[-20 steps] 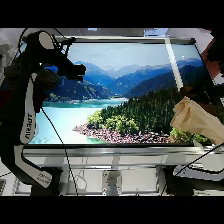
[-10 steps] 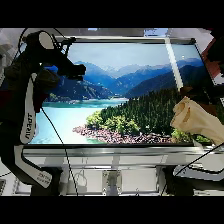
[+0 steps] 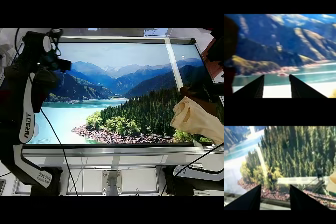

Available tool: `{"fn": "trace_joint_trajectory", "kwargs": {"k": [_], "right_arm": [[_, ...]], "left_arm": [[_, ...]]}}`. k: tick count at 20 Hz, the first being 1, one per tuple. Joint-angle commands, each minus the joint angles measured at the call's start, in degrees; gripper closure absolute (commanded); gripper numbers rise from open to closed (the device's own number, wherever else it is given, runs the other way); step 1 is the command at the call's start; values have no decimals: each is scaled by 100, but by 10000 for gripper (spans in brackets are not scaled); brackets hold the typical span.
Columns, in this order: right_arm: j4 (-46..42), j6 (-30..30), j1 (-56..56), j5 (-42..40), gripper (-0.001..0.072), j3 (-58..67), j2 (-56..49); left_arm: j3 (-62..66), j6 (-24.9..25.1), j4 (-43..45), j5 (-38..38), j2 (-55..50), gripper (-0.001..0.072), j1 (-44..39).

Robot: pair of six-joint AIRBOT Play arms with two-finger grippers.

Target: Fold the shirts.

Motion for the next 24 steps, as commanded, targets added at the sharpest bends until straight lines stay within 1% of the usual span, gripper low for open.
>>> {"fn": "trace_joint_trajectory", "kwargs": {"k": [1,2,4,6,8,10,11,13,15,16,19,22,24], "right_arm": [[85,13,2,-640,305,0,4],[162,17,2,-872,305,0,2],[378,17,2,-949,305,0,2],[649,44,4,-1012,305,0,2],[1016,201,4,-968,305,0,2],[1373,393,4,-957,305,0,2],[1530,507,7,-938,305,0,4],[1773,743,44,-815,305,0,4],[1810,1172,197,-702,304,0,2],[1801,1235,319,-721,305,0,2],[1779,1231,813,-789,305,0,2],[1657,1213,1270,-960,305,0,2],[1416,1193,1519,-1147,305,0,2]], "left_arm": [[-52,-586,1316,59,-4,339,579],[-114,-654,1292,0,-4,339,844],[-302,-1010,1012,-160,-4,339,1469],[-535,-1327,227,-210,-13,339,2177],[-715,-1458,-647,-221,-59,328,2802],[-894,-1464,-1405,-348,-138,201,3355],[-1005,-1460,-1563,-461,-175,202,3578],[-1261,-1447,-1604,-592,-243,202,3886],[-1543,-1436,-1631,-538,-275,202,4050],[-1646,-1429,-1679,-490,-297,202,4089],[-1810,-1224,-1700,-568,-398,202,4116],[-1803,-1217,-1685,-597,-413,202,4186],[-1816,-1220,-1628,-444,-422,201,4240]]}}
